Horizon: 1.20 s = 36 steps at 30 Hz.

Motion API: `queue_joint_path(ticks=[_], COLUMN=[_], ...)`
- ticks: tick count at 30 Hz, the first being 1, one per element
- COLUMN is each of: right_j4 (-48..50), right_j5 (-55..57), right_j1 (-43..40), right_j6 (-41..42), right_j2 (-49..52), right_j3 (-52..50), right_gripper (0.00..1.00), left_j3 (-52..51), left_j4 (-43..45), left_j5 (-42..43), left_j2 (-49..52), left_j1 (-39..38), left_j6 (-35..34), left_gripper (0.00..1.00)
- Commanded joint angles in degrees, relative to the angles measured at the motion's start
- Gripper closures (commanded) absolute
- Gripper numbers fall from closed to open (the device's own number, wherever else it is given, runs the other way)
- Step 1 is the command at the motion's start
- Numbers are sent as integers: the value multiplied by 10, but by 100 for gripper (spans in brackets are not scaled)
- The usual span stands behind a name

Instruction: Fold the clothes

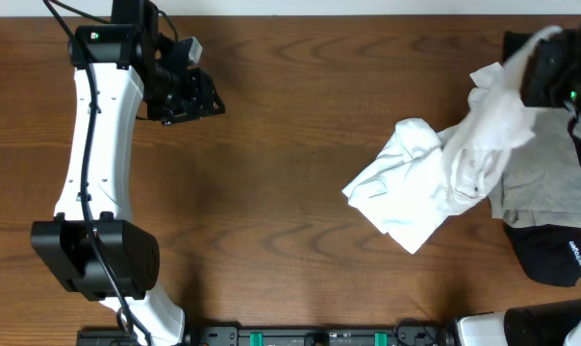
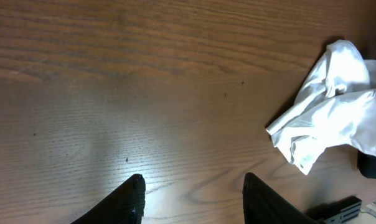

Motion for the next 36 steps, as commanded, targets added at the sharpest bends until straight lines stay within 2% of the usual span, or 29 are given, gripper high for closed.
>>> queue_joint_path(ticks=[1, 6, 10, 16, 19, 24, 33, 36], right_j4=[47, 139, 176, 218, 256, 292, 309, 302], right_j5=[-162, -145, -102, -158, -177, -176, -173, -145], right_j1=[10, 19, 19, 20, 20, 19, 19, 18], right_j6=[-40, 38, 88, 115, 115, 132, 167, 171], right_j2=[1, 12, 47, 92, 94, 83, 47, 40], right_j3=[3, 3, 3, 3, 3, 4, 4, 4], right_gripper=[99, 99, 99, 99, 99, 99, 99, 99], left_j3=[4, 4, 4, 4, 4, 4, 4, 4], left_j4=[0, -9, -11, -12, -9, 8, 101, 134], left_j5=[-3, -3, -3, 12, 42, 44, 45, 95], left_j2=[-2, -2, -2, -2, -2, -3, -3, -3], left_j1=[1, 1, 0, -21, -48, -108, -214, -233], left_j6=[10, 10, 10, 10, 25, 28, 5, 1], left_gripper=[49, 49, 49, 49, 49, 48, 40, 39])
